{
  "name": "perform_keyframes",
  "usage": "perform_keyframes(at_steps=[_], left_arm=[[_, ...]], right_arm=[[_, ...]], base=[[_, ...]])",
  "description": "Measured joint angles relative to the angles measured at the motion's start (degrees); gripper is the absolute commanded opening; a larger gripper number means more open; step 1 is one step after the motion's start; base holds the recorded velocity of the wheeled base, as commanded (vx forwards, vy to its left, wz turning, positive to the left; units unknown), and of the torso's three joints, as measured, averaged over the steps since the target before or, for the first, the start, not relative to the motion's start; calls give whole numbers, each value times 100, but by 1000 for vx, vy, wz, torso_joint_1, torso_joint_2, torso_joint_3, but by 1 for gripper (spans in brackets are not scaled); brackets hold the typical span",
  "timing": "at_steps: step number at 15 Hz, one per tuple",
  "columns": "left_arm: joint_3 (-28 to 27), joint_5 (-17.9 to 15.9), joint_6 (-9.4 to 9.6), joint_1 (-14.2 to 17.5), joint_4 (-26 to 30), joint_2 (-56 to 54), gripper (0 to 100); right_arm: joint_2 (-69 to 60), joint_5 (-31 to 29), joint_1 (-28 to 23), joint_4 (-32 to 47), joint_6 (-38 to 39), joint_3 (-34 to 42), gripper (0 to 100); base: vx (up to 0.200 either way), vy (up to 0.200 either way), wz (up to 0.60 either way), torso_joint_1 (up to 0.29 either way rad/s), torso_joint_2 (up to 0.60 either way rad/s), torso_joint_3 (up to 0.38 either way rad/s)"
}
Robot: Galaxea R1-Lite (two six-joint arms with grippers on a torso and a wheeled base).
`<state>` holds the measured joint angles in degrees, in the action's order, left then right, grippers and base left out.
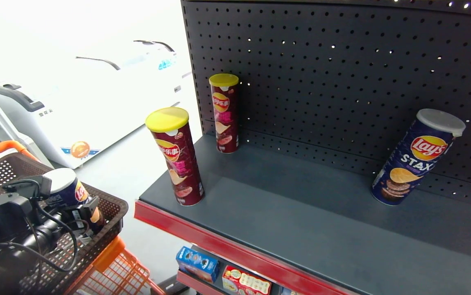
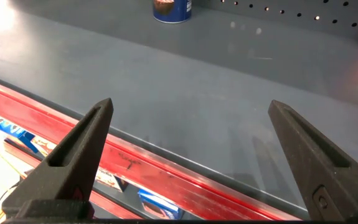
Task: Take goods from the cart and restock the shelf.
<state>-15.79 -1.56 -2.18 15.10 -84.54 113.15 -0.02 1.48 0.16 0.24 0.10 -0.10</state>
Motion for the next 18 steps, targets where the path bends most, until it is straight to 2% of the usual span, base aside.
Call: perform_keyframes(at_steps=[4, 7, 9, 15, 18], left_arm=[[-265, -16, 368, -37, -59, 51, 0], [-428, -234, 395, -116, 134, -218, 0], [-551, -356, 401, -234, 612, -572, 0], [-797, -424, 414, -824, 1921, -1963, 0], [-957, -435, 412, -1109, 2818, -2736, 0]], right_arm=[[0, 0, 0, 2, 0, 0, 100], [0, 0, 0, 2, 0, 0, 100], [0, 0, 0, 0, 0, 0, 100], [0, 0, 0, 0, 0, 0, 100], [0, 0, 0, 0, 0, 0, 100]], base=[[0, 0, 0, 0, 0, 0], [0, 0, 0, 0, 0, 0], [0, 0, 0, 0, 0, 0], [0, 0, 0, 0, 0, 0], [0, 0, 0, 0, 0, 0]])
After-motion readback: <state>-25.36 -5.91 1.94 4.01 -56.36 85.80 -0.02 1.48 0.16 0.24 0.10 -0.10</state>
